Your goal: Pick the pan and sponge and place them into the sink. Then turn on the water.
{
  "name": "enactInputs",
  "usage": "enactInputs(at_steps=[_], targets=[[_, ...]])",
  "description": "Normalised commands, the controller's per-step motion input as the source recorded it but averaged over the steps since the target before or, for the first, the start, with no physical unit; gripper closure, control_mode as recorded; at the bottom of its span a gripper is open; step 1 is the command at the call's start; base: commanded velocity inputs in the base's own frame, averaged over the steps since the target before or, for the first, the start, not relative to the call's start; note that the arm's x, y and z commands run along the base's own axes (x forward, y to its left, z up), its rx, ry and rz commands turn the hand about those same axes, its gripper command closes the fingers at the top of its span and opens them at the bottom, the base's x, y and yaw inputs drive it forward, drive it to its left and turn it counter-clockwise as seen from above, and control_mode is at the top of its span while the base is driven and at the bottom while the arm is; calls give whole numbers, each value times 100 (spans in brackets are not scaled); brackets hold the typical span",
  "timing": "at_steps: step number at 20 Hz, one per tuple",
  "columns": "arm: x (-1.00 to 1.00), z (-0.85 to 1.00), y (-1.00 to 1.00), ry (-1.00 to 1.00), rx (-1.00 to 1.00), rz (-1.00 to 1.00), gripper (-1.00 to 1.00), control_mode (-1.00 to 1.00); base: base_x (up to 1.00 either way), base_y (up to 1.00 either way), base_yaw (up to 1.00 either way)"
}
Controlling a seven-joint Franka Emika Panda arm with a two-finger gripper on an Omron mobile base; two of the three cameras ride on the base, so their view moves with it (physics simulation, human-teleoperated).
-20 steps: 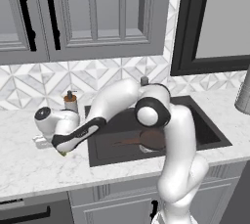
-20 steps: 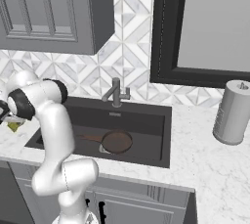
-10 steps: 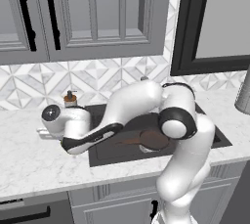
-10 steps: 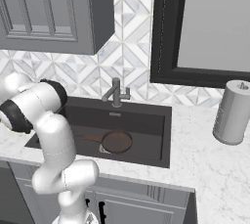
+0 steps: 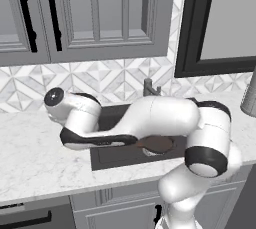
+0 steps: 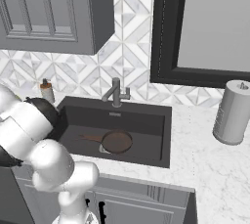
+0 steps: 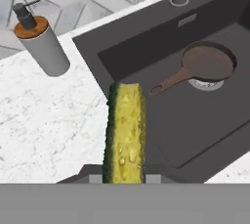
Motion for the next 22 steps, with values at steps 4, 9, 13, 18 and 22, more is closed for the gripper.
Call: enactInputs(at_steps=[4,9,13,18,22], targets=[[-23,15,-100,-14,31,-19,100,-100,0,0,0],[-4,1,-100,-2,29,-18,100,-100,0,0,0],[1,0,-100,0,25,-13,100,-100,0,0,0],[10,0,-100,5,27,-1,100,-100,0,0,0],[11,0,-100,10,25,0,100,-100,0,0,0]])
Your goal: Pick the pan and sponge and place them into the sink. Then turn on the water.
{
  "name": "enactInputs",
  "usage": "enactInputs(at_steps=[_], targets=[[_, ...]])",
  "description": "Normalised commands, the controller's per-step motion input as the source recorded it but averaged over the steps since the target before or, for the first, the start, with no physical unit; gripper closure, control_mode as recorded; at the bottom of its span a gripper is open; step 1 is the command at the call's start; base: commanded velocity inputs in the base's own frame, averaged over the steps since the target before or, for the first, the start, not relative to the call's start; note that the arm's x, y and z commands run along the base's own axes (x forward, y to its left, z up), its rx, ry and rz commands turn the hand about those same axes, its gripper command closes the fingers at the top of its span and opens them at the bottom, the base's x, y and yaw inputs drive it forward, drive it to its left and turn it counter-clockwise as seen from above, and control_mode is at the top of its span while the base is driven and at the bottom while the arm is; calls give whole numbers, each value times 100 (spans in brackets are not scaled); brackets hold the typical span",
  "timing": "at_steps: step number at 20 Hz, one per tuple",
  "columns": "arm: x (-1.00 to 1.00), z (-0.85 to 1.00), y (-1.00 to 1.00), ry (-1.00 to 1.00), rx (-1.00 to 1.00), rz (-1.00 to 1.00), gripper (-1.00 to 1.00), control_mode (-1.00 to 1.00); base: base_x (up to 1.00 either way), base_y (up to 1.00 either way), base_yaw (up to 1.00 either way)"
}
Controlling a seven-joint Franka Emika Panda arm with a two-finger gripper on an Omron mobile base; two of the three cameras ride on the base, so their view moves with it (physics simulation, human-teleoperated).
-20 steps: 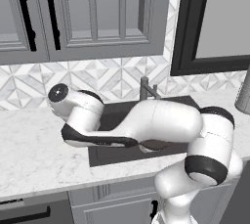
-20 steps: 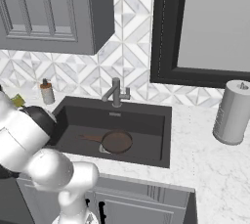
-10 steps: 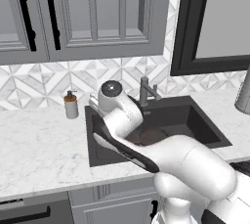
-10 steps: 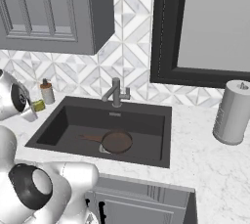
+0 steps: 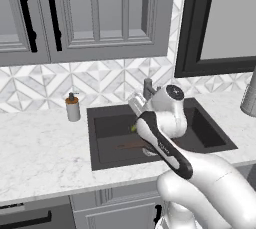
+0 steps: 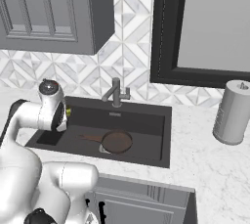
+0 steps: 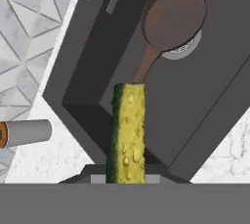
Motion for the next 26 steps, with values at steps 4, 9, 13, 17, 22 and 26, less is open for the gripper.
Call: enactInputs(at_steps=[4,9,13,17,22,26], targets=[[21,0,-99,19,25,0,100,-100,0,0,0],[31,0,-78,18,18,0,100,-100,0,0,0],[41,0,-60,15,12,0,100,-100,0,0,0],[48,0,-53,19,8,-5,100,-100,0,0,0],[49,-9,-62,17,8,-7,100,-100,0,0,0],[44,-29,-64,10,8,-4,100,-100,0,0,0]])
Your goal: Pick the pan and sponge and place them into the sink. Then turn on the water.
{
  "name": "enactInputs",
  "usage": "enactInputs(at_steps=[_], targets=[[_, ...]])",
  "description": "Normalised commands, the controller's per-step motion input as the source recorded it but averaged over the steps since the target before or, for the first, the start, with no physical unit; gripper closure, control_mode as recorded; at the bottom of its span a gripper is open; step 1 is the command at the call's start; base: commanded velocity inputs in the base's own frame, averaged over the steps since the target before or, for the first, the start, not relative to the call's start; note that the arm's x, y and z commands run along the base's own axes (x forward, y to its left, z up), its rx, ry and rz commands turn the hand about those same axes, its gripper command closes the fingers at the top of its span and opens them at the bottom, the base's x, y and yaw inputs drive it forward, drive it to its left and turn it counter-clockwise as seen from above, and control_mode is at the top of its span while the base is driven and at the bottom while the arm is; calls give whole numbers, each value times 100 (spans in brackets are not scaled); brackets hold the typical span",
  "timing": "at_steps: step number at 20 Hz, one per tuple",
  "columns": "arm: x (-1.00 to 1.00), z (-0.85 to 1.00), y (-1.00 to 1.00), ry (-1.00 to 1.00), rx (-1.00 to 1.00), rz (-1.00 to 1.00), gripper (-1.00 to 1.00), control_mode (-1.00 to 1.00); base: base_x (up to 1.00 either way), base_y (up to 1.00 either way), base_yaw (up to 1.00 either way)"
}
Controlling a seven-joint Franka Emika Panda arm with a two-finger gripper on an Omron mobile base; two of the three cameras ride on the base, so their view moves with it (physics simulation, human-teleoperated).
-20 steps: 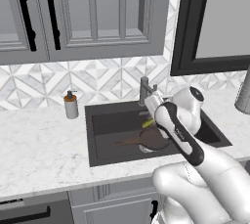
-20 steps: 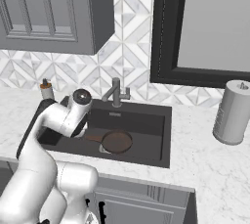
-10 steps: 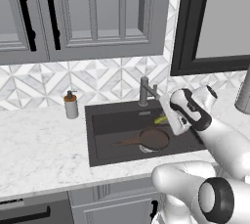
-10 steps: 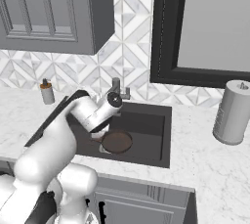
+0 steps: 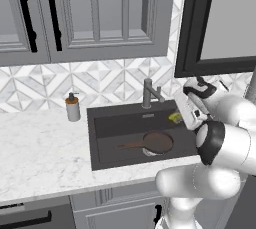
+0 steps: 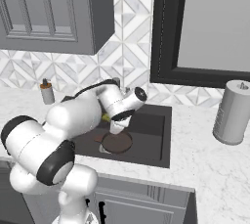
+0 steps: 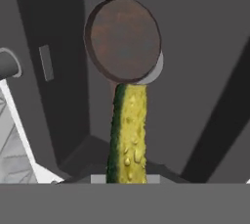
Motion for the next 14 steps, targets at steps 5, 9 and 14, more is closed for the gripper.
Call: enactInputs(at_steps=[5,9,14], targets=[[44,-60,-23,2,2,-4,100,-100,0,0,0],[47,-68,-20,7,8,-1,100,-100,0,0,0],[46,-73,-20,5,9,0,100,-100,0,0,0]])
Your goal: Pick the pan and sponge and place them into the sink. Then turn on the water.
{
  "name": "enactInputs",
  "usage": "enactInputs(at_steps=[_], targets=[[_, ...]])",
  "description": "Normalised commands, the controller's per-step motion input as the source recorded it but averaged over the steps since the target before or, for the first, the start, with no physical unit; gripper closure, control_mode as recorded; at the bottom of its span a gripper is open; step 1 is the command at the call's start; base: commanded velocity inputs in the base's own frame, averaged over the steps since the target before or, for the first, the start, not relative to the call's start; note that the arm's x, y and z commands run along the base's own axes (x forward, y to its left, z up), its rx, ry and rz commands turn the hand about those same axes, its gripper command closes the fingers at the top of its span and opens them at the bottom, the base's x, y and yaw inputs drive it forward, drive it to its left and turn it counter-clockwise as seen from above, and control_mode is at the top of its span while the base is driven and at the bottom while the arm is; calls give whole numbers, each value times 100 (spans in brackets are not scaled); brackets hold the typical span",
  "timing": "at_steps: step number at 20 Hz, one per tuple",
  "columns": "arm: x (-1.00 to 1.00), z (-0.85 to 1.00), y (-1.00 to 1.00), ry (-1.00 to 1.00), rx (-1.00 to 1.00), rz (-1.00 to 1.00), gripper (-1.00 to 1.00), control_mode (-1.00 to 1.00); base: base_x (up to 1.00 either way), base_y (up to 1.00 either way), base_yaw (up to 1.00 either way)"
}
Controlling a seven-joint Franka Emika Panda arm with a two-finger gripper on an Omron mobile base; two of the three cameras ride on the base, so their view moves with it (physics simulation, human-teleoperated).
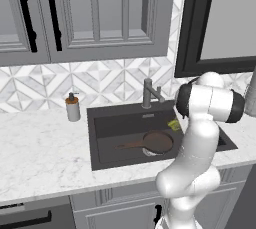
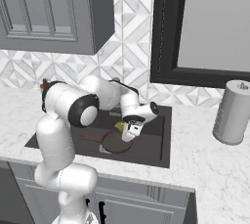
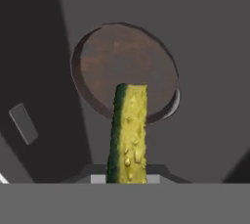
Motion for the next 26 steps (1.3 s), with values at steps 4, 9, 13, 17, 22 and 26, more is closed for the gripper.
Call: enactInputs(at_steps=[4,9,13,17,22,26], targets=[[48,-62,-8,3,6,0,100,-100,0,0,0],[50,-56,0,4,4,-3,100,-100,0,0,0],[47,-53,0,5,1,-5,100,-100,0,0,0],[19,-42,1,0,2,-4,100,-100,0,0,0],[0,-41,5,0,0,-2,100,-100,0,0,0],[0,-29,11,-1,1,-2,100,-100,0,0,0]])
